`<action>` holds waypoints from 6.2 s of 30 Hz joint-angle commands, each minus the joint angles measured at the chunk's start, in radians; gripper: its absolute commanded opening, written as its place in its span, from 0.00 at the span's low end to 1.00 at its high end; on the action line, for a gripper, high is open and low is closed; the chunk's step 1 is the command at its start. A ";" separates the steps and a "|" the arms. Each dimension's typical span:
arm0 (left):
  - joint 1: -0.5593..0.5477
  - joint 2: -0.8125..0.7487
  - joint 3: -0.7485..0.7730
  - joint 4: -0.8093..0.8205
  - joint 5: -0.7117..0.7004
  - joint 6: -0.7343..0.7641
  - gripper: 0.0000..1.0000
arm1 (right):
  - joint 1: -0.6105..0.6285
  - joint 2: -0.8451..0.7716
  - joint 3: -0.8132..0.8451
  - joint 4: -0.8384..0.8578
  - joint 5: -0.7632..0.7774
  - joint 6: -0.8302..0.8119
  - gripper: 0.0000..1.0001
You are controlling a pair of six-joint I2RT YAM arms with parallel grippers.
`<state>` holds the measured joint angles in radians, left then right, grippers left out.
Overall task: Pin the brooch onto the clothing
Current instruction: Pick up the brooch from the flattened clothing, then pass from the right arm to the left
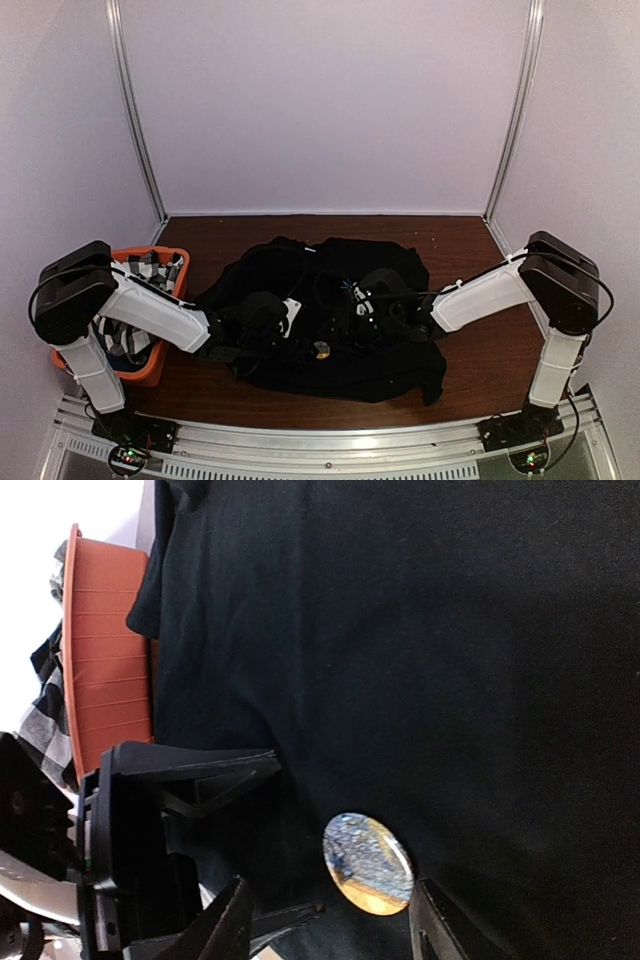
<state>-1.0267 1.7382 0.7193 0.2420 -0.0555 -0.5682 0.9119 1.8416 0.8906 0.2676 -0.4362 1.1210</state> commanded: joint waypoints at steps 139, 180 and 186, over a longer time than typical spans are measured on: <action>-0.009 -0.272 0.067 -0.217 -0.223 0.202 0.95 | -0.004 -0.162 -0.094 0.123 0.028 0.167 0.00; -0.316 -0.102 0.012 0.232 -0.768 0.816 0.71 | 0.047 -0.220 -0.153 0.200 0.065 0.320 0.00; -0.317 -0.088 0.014 0.235 -0.760 0.825 0.71 | 0.055 -0.220 -0.152 0.202 0.065 0.322 0.00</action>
<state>-1.3392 1.6390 0.7254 0.4274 -0.8154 0.2413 0.9554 1.6180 0.7376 0.4747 -0.3870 1.4448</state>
